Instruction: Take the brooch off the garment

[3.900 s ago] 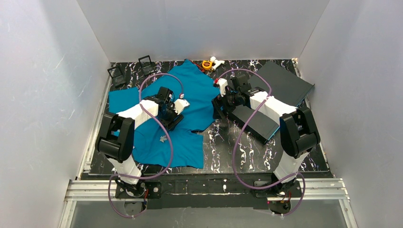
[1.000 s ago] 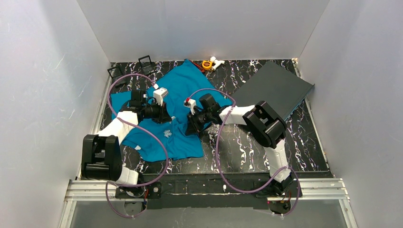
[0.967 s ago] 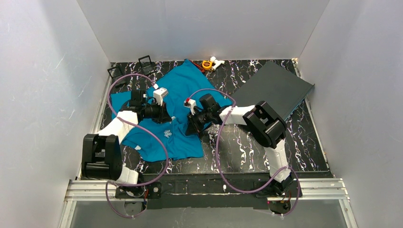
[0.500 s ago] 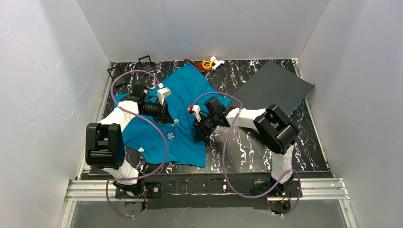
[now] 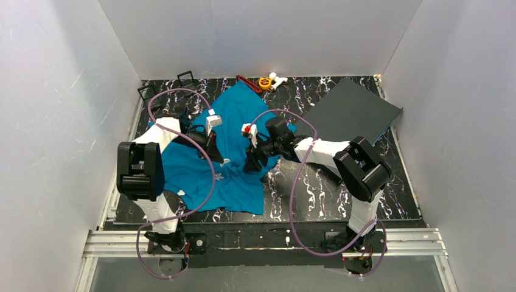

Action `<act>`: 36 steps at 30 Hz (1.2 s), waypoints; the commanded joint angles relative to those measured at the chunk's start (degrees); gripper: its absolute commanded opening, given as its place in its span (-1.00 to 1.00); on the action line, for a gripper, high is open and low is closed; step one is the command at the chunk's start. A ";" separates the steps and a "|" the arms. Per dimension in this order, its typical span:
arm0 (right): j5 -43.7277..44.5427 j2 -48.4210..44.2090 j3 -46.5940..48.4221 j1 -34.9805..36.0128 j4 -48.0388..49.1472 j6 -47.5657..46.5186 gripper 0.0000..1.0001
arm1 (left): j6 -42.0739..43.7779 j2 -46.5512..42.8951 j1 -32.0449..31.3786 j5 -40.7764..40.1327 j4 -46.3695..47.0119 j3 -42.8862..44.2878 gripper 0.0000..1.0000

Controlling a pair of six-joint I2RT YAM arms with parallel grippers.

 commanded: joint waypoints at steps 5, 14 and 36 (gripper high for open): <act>-2.99 3.40 3.40 1.43 12.99 4.49 0.14 | 7.12 1.77 -0.10 3.57 -9.70 2.37 -1.00; -5.52 6.80 7.26 2.63 13.14 4.65 -0.05 | 6.83 3.01 -1.24 2.97 -10.56 3.80 -1.00; -5.13 7.74 6.36 4.88 15.17 4.57 -0.97 | 5.26 7.69 -2.21 2.32 -14.01 9.60 -0.69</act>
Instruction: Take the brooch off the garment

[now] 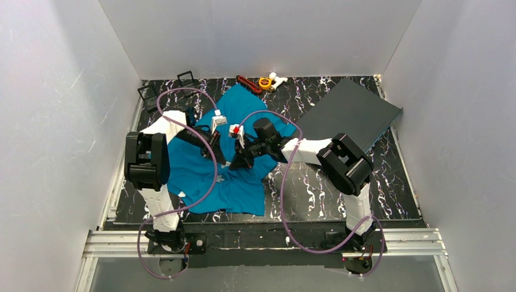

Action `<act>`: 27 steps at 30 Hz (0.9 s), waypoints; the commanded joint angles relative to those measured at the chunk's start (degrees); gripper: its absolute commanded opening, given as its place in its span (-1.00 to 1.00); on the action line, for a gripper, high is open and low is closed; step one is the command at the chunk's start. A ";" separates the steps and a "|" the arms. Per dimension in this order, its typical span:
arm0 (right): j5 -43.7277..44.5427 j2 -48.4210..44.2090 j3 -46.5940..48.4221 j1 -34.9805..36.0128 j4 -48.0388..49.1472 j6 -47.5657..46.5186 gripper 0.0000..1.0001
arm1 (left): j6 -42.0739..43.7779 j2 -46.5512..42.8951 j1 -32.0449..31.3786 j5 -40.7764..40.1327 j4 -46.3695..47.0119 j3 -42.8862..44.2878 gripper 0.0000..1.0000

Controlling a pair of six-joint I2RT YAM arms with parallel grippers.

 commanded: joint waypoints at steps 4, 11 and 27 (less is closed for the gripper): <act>2.37 -2.65 -3.26 1.03 7.03 0.56 -0.97 | -3.52 -4.22 1.99 2.03 3.85 -1.59 -0.11; 3.48 -4.08 -10.18 0.25 21.85 8.94 -0.97 | -7.13 -16.45 9.65 1.47 27.05 -14.99 0.09; 2.44 -3.38 -14.46 -0.22 35.16 15.11 -0.97 | 15.47 -19.04 8.41 4.36 35.05 -23.87 -0.17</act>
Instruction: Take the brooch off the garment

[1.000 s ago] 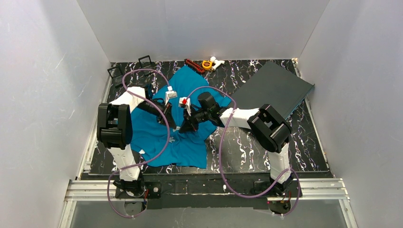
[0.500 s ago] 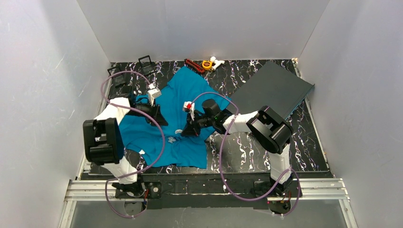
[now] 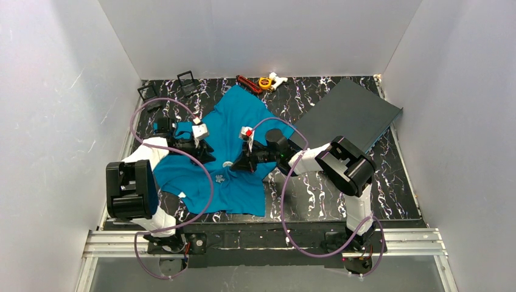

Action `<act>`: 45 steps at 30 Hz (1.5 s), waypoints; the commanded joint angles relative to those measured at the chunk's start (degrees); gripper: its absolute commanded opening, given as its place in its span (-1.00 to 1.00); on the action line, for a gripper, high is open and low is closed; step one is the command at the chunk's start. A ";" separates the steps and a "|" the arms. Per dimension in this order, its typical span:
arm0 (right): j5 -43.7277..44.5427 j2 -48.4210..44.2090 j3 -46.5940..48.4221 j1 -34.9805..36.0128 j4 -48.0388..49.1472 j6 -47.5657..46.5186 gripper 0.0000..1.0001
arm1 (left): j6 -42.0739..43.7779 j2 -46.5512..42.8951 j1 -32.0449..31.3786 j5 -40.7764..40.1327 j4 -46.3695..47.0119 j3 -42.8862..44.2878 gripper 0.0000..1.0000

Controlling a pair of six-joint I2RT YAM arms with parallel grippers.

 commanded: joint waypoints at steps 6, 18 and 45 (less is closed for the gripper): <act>-0.94 -1.18 0.14 -0.03 7.50 2.93 -0.97 | 16.30 -2.17 -5.38 -0.71 -8.95 -0.76 -0.31; -1.23 0.27 -0.04 -0.03 9.42 3.96 -0.97 | 13.57 -5.58 -9.24 1.64 -12.76 -0.46 -0.26; 0.77 -2.96 -0.78 -0.61 -3.46 -7.30 -0.46 | 6.58 -4.35 -9.81 -6.85 -15.51 5.30 -1.00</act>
